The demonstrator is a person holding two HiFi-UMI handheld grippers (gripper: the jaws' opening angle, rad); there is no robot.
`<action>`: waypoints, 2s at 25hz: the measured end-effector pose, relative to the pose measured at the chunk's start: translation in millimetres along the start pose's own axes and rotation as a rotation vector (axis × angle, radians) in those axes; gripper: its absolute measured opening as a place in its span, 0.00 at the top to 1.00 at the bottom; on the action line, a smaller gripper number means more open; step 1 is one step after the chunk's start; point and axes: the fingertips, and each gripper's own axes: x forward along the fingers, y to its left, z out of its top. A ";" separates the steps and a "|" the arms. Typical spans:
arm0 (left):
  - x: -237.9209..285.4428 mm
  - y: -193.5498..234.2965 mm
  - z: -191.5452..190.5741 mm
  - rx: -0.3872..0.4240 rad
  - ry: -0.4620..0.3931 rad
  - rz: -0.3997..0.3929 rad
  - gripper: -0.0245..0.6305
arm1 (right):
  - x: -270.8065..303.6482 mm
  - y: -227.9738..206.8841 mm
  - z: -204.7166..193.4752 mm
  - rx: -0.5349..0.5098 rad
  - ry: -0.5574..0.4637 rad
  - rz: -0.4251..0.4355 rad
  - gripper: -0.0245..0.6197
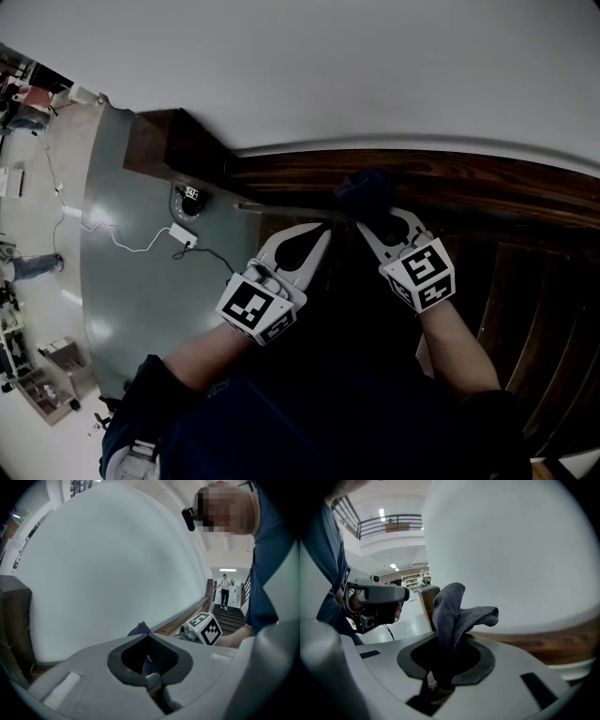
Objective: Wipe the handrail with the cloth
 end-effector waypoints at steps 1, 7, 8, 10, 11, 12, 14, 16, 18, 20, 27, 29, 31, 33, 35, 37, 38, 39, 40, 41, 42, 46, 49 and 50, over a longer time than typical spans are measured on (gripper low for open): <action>-8.2 7.4 1.7 0.002 -0.006 0.011 0.96 | 12.1 5.1 7.2 -0.045 0.014 0.008 0.82; -58.8 52.9 12.7 -0.002 -0.054 0.088 0.96 | 88.9 35.6 30.8 -0.220 0.129 0.068 0.82; -66.9 58.3 15.3 -0.004 -0.068 0.103 0.96 | 99.8 40.5 31.1 -0.256 0.160 0.077 0.82; -81.7 68.3 22.1 -0.011 -0.100 0.133 0.96 | 121.2 45.5 29.9 -0.349 0.235 0.083 0.82; -88.2 73.4 25.3 -0.016 -0.112 0.147 0.96 | 132.2 45.8 28.4 -0.401 0.279 0.079 0.82; -94.2 78.9 26.0 -0.019 -0.118 0.158 0.96 | 143.5 45.0 26.0 -0.453 0.326 0.073 0.82; -104.0 90.5 21.5 -0.024 -0.120 0.171 0.96 | 166.3 39.3 19.0 -0.563 0.435 0.053 0.82; -109.2 99.6 19.6 -0.038 -0.117 0.184 0.96 | 186.0 26.5 9.9 -0.694 0.553 0.019 0.82; -110.2 104.7 21.2 -0.053 -0.123 0.190 0.96 | 202.5 9.3 1.3 -0.820 0.655 -0.020 0.82; -110.1 108.3 21.1 -0.060 -0.135 0.201 0.96 | 214.1 -7.0 -7.1 -0.916 0.730 -0.054 0.82; -117.0 115.1 21.5 -0.084 -0.142 0.232 0.96 | 228.3 -33.2 -29.4 -1.120 0.850 -0.123 0.82; -117.1 116.9 23.9 -0.095 -0.148 0.239 0.96 | 224.3 -38.2 -32.1 -1.137 0.864 -0.129 0.82; -113.9 119.0 20.7 -0.099 -0.145 0.237 0.96 | 218.8 -42.4 -34.6 -1.149 0.876 -0.133 0.82; -108.1 118.2 13.7 -0.089 -0.131 0.220 0.96 | 209.7 -47.9 -35.7 -1.162 0.881 -0.147 0.82; -100.9 115.8 8.0 -0.084 -0.119 0.197 0.96 | 198.3 -54.5 -35.8 -1.170 0.877 -0.172 0.82; -92.0 110.8 8.0 -0.079 -0.116 0.169 0.96 | 185.1 -61.3 -35.8 -1.169 0.873 -0.200 0.82; -87.0 107.5 9.4 -0.074 -0.114 0.153 0.96 | 178.4 -64.8 -35.6 -1.165 0.872 -0.214 0.82; -82.1 104.2 10.7 -0.069 -0.110 0.136 0.96 | 172.1 -68.1 -35.1 -1.161 0.872 -0.227 0.82; -77.1 100.8 12.2 -0.063 -0.105 0.118 0.96 | 166.3 -71.0 -34.7 -1.156 0.873 -0.239 0.82; -72.0 97.2 14.1 -0.056 -0.102 0.099 0.96 | 161.0 -73.8 -34.3 -1.152 0.874 -0.250 0.82; -67.1 93.7 15.2 -0.049 -0.100 0.082 0.96 | 155.6 -76.5 -34.0 -1.147 0.875 -0.261 0.82; -49.5 79.1 11.5 -0.030 -0.083 0.024 0.96 | 131.4 -88.7 -33.0 -1.119 0.873 -0.309 0.82; -37.2 63.5 13.8 -0.019 -0.075 -0.019 0.96 | 111.3 -98.2 -31.8 -1.104 0.869 -0.344 0.82; -33.8 58.7 14.3 -0.015 -0.070 -0.032 0.96 | 105.0 -100.9 -31.5 -1.100 0.869 -0.355 0.82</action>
